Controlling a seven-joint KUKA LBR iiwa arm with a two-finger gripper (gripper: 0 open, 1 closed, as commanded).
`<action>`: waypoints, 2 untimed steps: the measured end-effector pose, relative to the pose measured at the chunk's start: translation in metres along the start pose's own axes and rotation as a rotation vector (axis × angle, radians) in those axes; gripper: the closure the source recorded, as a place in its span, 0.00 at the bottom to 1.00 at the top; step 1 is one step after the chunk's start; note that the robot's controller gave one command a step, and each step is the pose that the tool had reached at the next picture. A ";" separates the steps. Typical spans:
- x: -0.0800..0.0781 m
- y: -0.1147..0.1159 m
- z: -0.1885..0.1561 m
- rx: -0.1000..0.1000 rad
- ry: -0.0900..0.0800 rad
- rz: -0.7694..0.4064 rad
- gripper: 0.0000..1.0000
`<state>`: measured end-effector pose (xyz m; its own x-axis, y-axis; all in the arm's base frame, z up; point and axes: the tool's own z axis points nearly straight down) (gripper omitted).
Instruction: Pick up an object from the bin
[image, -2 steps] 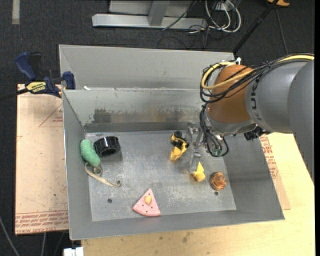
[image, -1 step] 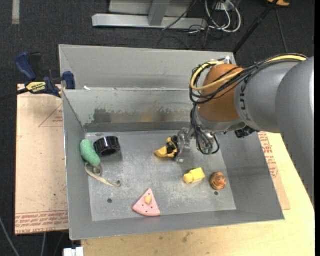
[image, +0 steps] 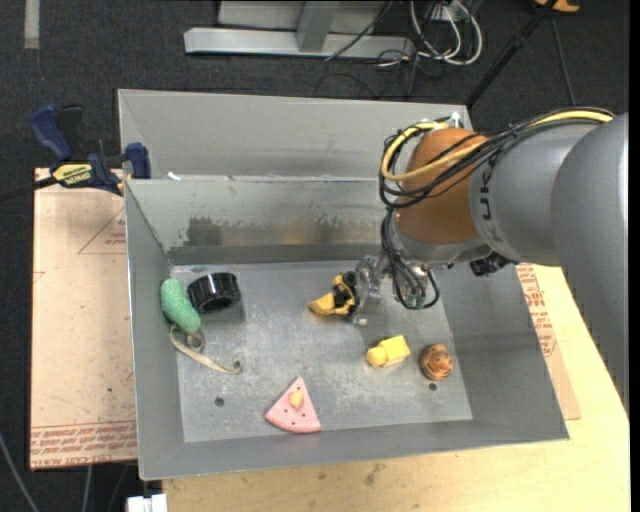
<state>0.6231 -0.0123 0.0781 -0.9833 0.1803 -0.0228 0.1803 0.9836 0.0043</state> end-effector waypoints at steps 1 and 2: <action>0.011 0.004 -0.049 0.004 0.024 -0.009 1.00; -0.004 -0.002 0.007 0.003 0.014 -0.025 0.00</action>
Offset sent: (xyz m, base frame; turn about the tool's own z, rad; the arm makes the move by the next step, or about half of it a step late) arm 0.0014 -0.0025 -0.0081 -0.0271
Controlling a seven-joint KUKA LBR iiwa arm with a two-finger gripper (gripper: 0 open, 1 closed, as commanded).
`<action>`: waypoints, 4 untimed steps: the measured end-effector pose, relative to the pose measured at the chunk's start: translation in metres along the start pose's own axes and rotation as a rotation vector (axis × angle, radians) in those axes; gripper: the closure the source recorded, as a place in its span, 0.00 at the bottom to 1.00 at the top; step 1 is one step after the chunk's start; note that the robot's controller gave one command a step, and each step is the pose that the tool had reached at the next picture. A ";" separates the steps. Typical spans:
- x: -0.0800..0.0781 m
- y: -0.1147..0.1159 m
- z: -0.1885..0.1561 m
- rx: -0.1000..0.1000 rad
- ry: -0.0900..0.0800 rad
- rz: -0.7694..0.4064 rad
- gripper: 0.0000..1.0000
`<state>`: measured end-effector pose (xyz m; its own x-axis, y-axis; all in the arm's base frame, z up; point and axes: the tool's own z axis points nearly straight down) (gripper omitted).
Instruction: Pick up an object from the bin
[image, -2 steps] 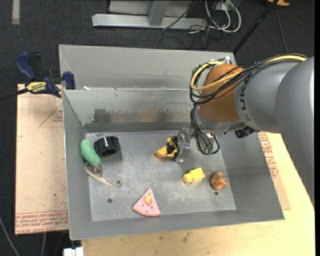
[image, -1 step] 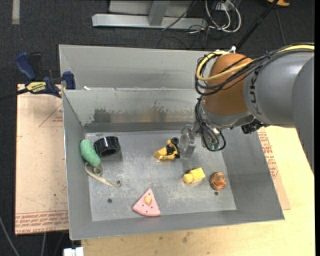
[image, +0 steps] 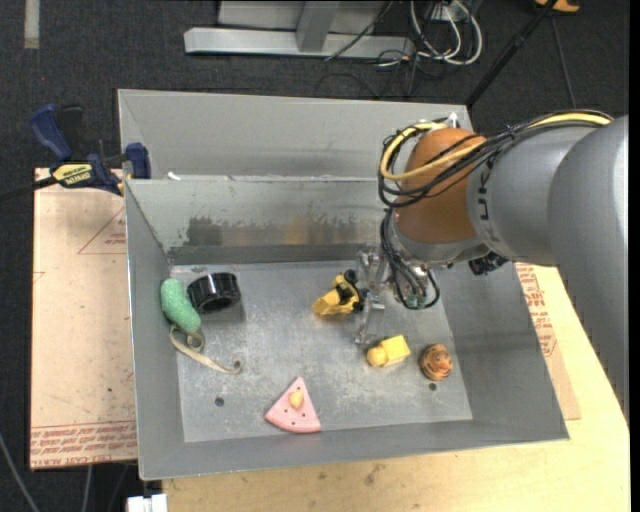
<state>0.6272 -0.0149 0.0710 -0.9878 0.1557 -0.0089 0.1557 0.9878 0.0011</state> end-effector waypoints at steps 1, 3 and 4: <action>0.000 0.000 -0.003 0.000 0.000 -0.001 1.00; 0.000 0.000 -0.003 0.001 0.000 -0.002 1.00; 0.000 0.000 -0.003 0.001 0.000 -0.002 1.00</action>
Offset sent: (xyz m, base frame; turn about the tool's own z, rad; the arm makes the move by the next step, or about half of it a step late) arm 0.0000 0.0000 0.0000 0.0000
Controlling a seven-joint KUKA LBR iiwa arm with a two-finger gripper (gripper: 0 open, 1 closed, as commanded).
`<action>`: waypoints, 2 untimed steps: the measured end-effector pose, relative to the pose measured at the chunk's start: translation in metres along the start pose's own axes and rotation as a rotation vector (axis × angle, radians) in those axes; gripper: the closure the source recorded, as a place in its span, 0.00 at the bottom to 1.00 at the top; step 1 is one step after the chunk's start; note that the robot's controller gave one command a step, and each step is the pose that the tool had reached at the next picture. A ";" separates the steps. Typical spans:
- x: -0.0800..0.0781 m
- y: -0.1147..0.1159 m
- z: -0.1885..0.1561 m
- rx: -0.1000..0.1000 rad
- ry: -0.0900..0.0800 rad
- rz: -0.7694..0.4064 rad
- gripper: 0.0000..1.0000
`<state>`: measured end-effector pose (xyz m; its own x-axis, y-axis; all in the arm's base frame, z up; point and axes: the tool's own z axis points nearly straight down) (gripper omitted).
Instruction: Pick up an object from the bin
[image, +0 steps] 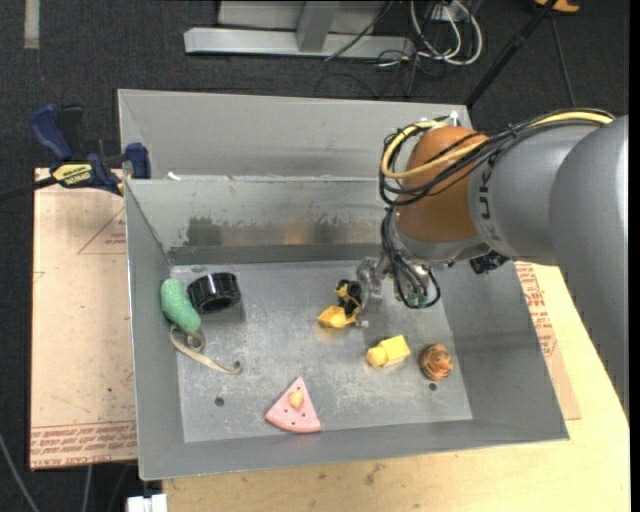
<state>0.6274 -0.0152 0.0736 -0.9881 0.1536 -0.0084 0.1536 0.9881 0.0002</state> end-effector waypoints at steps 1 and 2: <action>0.000 0.000 0.000 0.000 0.000 0.000 1.00; 0.000 0.000 0.000 0.000 0.000 0.000 1.00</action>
Offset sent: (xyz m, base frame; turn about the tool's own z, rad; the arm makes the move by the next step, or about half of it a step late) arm 0.0000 0.0000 0.0000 0.0000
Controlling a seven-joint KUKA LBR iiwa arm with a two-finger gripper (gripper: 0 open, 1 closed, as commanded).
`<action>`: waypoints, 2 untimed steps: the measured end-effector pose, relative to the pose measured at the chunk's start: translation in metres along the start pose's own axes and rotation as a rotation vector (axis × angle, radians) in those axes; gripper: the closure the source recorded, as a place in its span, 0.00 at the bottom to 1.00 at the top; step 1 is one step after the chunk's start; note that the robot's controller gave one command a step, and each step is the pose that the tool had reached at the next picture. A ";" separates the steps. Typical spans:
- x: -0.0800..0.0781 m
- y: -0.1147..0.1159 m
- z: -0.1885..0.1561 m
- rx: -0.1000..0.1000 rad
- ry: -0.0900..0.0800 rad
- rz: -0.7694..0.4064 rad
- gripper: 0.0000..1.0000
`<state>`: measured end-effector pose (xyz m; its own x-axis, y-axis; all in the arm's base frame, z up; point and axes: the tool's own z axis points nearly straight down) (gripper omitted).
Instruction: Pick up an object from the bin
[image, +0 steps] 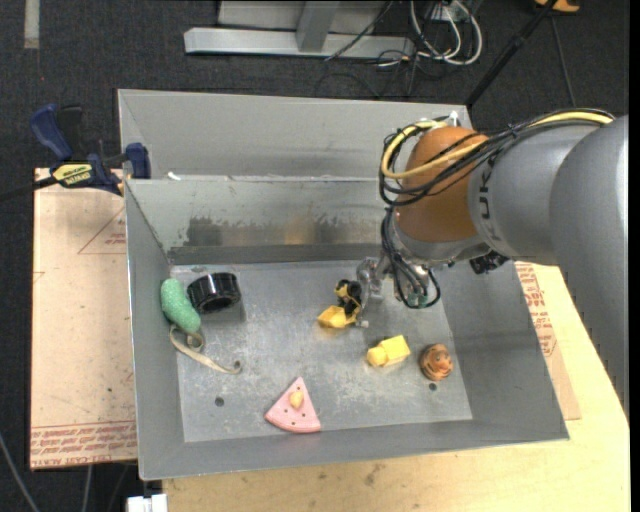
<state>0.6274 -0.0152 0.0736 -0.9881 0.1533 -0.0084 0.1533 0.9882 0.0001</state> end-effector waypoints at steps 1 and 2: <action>0.000 0.000 0.000 0.000 0.000 0.000 1.00; 0.000 0.000 0.000 0.000 0.000 0.000 1.00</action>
Offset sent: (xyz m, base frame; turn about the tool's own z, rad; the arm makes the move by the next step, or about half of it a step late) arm 0.0000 0.0000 0.0000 0.0000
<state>0.6274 -0.0152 0.0736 -0.9882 0.1532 -0.0084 0.1532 0.9882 0.0000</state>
